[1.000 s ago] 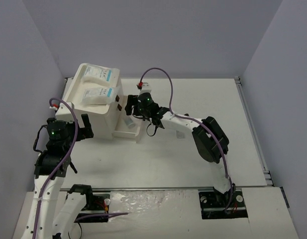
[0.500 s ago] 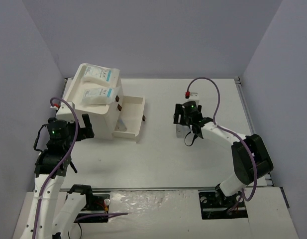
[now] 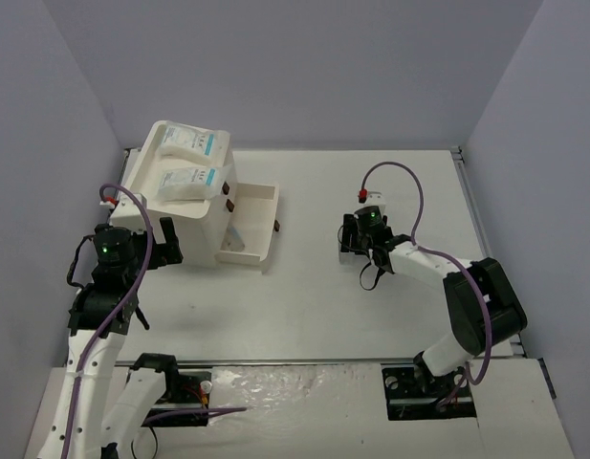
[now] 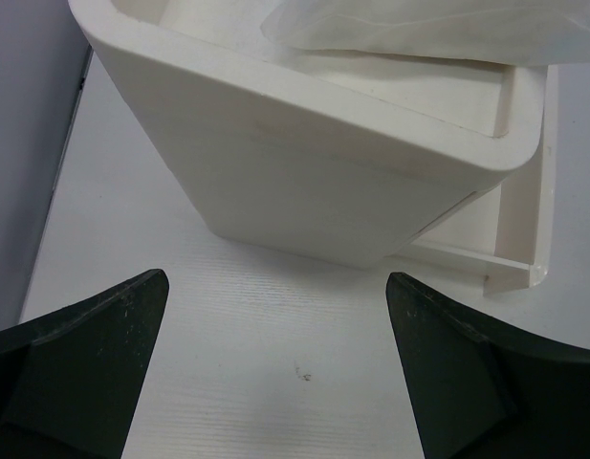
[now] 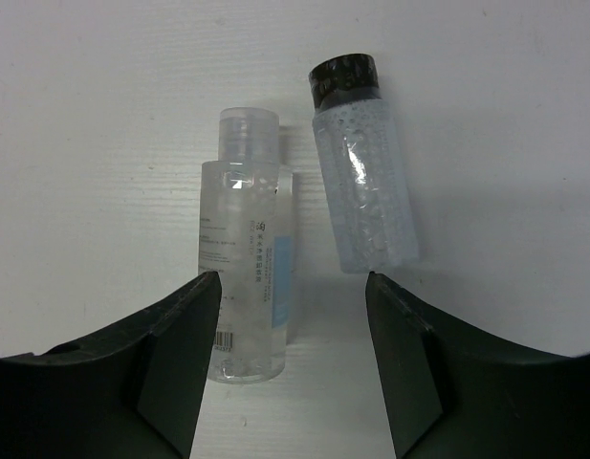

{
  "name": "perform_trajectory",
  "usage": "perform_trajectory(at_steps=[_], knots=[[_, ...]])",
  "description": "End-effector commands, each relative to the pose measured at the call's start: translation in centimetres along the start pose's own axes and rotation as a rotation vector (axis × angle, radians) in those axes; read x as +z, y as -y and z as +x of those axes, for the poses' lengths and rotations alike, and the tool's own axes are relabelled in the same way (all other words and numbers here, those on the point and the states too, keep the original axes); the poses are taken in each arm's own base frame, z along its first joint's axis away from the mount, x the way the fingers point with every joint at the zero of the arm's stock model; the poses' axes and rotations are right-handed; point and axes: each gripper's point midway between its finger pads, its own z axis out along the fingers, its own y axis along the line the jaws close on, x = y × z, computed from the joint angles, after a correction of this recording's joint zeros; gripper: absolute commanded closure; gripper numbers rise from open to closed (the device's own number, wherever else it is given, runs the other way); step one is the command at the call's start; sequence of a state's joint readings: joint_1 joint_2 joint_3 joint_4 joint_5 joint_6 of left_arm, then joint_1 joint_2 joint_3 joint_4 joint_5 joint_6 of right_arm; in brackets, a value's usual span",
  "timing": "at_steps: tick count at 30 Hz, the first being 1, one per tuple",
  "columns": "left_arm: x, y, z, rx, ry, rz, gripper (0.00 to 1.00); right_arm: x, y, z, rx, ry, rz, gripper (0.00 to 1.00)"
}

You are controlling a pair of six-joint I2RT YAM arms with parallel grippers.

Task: Organize the makeup

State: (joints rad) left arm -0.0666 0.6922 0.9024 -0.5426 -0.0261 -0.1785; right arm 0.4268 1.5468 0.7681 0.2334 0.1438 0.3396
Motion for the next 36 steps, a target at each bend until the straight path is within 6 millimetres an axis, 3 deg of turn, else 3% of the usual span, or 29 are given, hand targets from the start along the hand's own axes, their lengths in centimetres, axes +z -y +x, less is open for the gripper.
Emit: perform_trajectory(at_steps=[1,12,15,18,22,26,29,32,34,36], knots=[[0.1,0.5,-1.5,-0.014,0.043,0.017,0.03,0.0,-1.9,-1.9,0.015,0.071,-0.063,0.43],[0.2,0.5,-1.4,-0.015,0.036,0.019,0.03,2.0,-3.9,-0.7,0.008,0.033,-0.095,0.48],[0.2,0.6,-1.4,-0.015,0.036,0.021,0.03,2.4,-4.5,-0.5,-0.012,0.033,-0.093,0.56],[0.3,0.7,-1.4,-0.016,0.035,0.025,0.03,2.3,-6.0,-0.8,-0.053,0.037,-0.123,0.77],[0.2,0.7,-1.4,-0.014,0.038,0.023,0.03,-0.1,-9.3,-4.5,-0.079,0.128,-0.205,0.99],[0.1,0.6,-1.4,-0.013,0.039,0.023,0.03,-2.9,-13.6,-8.2,-0.098,0.209,-0.322,1.00],[0.1,0.6,-1.5,-0.013,0.041,0.023,0.03,-5.0,-18.3,-11.4,-0.114,0.273,-0.443,1.00],[0.1,0.6,-1.4,-0.014,0.039,0.022,0.03,-4.5,-22.3,-11.9,-0.137,0.246,-0.550,0.97],[0.0,0.6,-1.4,-0.014,0.042,0.020,0.03,-4.7,-24.8,-13.4,-0.132,0.268,-0.601,0.95],[0.0,0.5,-1.4,-0.014,0.043,0.018,0.03,-3.4,-26.7,-13.0,-0.132,0.250,-0.627,0.94]])
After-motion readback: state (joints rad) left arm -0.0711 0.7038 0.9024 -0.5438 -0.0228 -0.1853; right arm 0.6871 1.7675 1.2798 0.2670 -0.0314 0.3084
